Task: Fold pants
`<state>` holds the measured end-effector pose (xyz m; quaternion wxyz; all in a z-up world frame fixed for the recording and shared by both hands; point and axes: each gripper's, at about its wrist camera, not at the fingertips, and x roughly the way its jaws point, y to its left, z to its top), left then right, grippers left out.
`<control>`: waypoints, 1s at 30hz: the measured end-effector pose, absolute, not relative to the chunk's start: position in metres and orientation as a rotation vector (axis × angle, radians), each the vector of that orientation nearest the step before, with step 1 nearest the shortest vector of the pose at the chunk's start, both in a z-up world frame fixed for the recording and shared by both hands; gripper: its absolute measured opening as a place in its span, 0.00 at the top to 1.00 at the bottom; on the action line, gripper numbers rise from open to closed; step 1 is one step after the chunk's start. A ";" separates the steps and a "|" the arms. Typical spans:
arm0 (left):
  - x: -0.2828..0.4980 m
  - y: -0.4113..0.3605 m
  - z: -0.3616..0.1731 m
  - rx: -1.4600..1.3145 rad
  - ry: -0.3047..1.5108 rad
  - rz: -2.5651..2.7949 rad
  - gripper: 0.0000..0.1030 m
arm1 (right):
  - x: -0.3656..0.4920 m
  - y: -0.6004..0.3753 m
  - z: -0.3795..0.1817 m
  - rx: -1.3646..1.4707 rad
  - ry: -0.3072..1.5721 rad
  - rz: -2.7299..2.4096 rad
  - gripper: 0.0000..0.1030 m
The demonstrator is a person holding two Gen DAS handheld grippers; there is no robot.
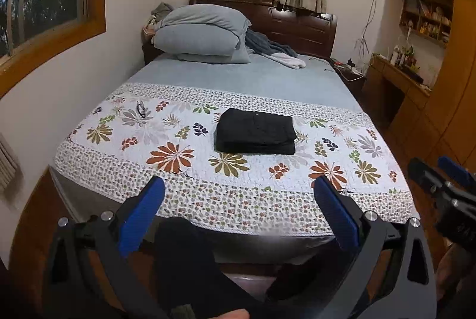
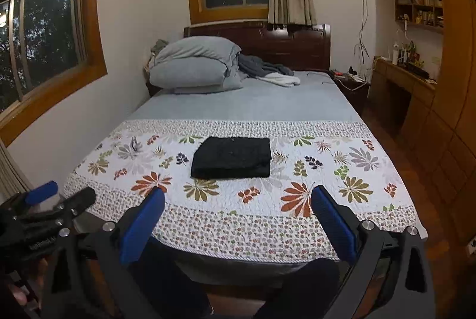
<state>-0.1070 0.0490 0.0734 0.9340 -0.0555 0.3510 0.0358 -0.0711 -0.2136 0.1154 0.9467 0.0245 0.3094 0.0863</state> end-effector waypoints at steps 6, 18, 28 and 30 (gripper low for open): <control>-0.107 0.047 0.078 -0.129 0.733 0.057 0.03 | -0.068 -0.214 0.120 0.054 0.613 0.184 0.04; -0.088 0.043 0.074 -0.114 0.758 0.087 0.03 | -0.051 -0.215 0.110 0.079 0.643 0.215 0.04; -0.067 0.044 0.071 -0.105 0.764 0.118 0.03 | -0.030 -0.209 0.099 0.079 0.682 0.228 0.04; -0.065 0.044 0.072 -0.102 0.757 0.126 0.03 | -0.027 -0.208 0.098 0.075 0.685 0.229 0.04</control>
